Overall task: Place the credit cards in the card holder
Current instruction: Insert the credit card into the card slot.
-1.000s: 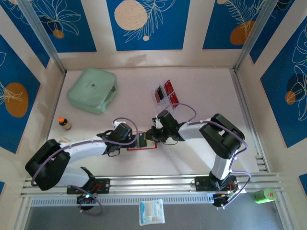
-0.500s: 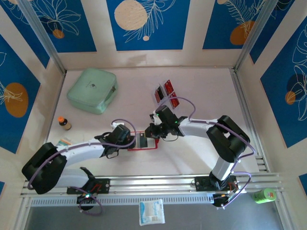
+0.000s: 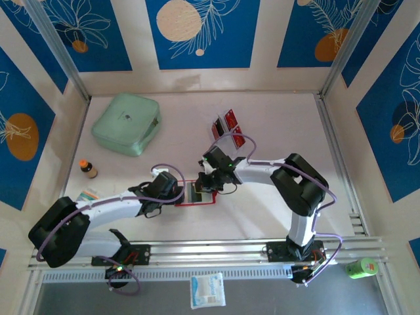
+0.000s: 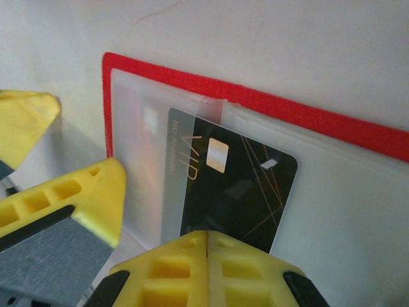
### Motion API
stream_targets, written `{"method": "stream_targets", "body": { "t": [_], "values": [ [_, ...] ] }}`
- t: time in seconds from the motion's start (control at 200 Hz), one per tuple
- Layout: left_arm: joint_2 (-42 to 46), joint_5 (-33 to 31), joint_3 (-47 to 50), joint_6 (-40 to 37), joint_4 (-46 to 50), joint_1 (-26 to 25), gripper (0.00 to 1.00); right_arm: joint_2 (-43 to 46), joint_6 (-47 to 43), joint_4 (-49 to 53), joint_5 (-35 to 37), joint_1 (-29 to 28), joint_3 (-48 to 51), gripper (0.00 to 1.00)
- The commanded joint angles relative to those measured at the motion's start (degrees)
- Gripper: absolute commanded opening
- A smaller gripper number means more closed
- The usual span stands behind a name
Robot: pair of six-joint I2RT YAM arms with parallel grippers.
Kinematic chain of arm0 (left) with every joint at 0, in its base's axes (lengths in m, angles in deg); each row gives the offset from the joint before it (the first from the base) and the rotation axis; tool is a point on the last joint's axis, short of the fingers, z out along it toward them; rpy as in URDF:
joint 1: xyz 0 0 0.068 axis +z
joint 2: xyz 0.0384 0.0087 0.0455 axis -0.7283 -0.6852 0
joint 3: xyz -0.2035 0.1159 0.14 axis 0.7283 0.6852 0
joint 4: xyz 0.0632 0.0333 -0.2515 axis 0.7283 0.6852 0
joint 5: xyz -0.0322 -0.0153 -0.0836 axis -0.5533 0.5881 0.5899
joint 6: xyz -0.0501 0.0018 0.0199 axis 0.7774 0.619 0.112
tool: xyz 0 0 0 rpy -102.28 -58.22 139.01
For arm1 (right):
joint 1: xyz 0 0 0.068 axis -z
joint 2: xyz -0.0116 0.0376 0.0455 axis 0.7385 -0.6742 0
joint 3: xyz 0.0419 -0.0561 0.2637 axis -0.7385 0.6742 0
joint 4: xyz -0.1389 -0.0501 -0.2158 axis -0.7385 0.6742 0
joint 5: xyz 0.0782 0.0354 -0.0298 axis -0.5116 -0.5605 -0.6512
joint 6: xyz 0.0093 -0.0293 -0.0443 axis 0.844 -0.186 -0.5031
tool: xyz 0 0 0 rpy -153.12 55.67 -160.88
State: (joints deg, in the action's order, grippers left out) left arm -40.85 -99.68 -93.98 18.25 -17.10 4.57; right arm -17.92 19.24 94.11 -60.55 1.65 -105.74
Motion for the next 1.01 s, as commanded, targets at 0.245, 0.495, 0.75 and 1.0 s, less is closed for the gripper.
{"method": "stream_targets", "body": {
  "t": [0.245, 0.495, 0.75, 1.0],
  "values": [
    [-0.69, -0.81, 2.0, 1.19, 2.46, -0.1, 1.0, -6.33, 0.09, 4.78, -0.11, -3.48, -6.69, 0.0],
    [-0.79, -0.9, 1.98, 1.28, 2.32, -0.1, 1.0, -2.73, 0.02, 5.11, -0.78, -2.2, -7.56, 0.0],
    [-1.69, -0.66, 1.63, 1.24, 1.86, -0.04, 1.0, 1.88, -1.48, 6.77, 1.31, 0.38, -5.22, 0.0],
    [-1.75, -0.76, 1.54, 1.11, 1.95, -0.08, 1.0, -0.29, -1.88, 6.61, 1.11, 0.08, -5.28, 0.0]
  ]
}}
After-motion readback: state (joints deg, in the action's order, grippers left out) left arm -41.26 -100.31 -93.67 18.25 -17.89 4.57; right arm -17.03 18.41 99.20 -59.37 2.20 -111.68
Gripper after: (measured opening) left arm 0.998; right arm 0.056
